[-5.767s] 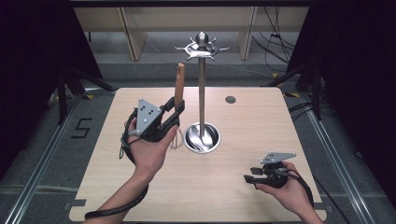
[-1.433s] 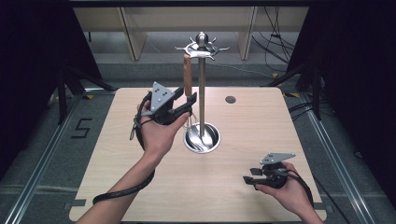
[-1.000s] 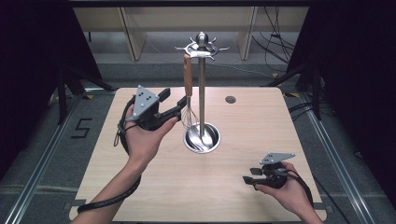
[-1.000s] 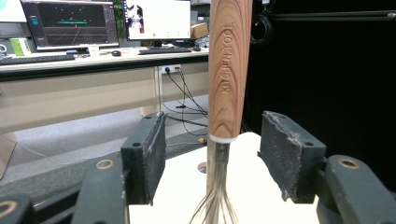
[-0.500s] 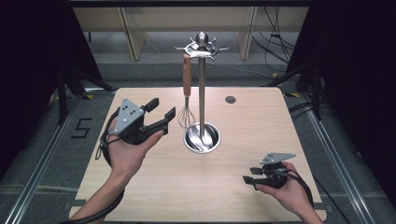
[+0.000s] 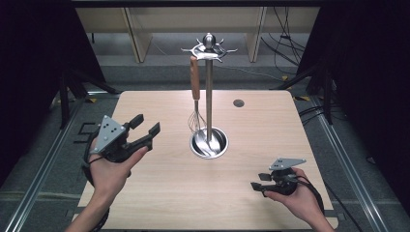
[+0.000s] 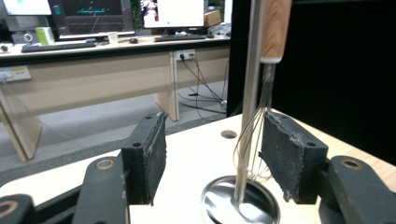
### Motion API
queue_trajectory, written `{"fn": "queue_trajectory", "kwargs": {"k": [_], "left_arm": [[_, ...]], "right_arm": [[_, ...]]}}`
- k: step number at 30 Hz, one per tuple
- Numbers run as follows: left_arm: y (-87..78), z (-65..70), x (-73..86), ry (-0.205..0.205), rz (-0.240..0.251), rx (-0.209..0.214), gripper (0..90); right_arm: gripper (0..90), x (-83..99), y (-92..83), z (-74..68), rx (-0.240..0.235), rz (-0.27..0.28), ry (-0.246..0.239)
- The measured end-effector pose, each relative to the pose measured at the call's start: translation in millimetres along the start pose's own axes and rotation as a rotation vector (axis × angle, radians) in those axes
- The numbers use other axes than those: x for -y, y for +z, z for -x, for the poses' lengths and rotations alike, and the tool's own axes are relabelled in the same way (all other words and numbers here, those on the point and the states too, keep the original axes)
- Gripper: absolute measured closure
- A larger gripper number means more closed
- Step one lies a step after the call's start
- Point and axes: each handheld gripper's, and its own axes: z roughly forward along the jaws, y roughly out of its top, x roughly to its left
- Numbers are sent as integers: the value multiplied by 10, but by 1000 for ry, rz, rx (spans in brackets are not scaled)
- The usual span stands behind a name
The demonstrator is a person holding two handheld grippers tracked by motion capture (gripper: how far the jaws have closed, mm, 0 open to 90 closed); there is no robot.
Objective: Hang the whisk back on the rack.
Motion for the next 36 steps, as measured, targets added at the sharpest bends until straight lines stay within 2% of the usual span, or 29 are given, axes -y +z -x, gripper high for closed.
{"fn": "queue_trajectory", "kwargs": {"k": [4, 13, 20, 26, 27, 29, 31, 32, 34, 36], "left_arm": [[-71, -70, 139, -4, -23, -19, 397], [-178, -204, 507, -40, -80, -47, 391], [-239, -268, 789, -29, -137, -68, 385], [-243, -301, 1108, -28, -200, -68, 382], [-249, -297, 1172, -26, -223, -72, 381], [-239, -296, 1300, -52, -273, -55, 381], [-218, -307, 1348, -52, -300, -47, 381], [-208, -318, 1344, -35, -306, -55, 380], [-187, -327, 1339, -36, -300, -68, 380], [-173, -348, 1351, -42, -305, -62, 379]], "right_arm": [[499, 0, -2, 1, -1, 2, 0], [495, 3, 5, -4, -3, -5, 3], [493, 4, 10, -5, -2, -5, 4], [492, 4, 8, -4, -3, -6, 3], [492, 4, 9, -7, -4, -7, 5], [492, 5, 19, -4, -6, 11, -3], [492, -2, -1, 4, -10, 2, -4], [492, 0, -1, 4, -4, 5, 4], [494, 3, -4, 13, -5, 1, 10], [496, 5, -6, 14, -8, 2, 10]]}}
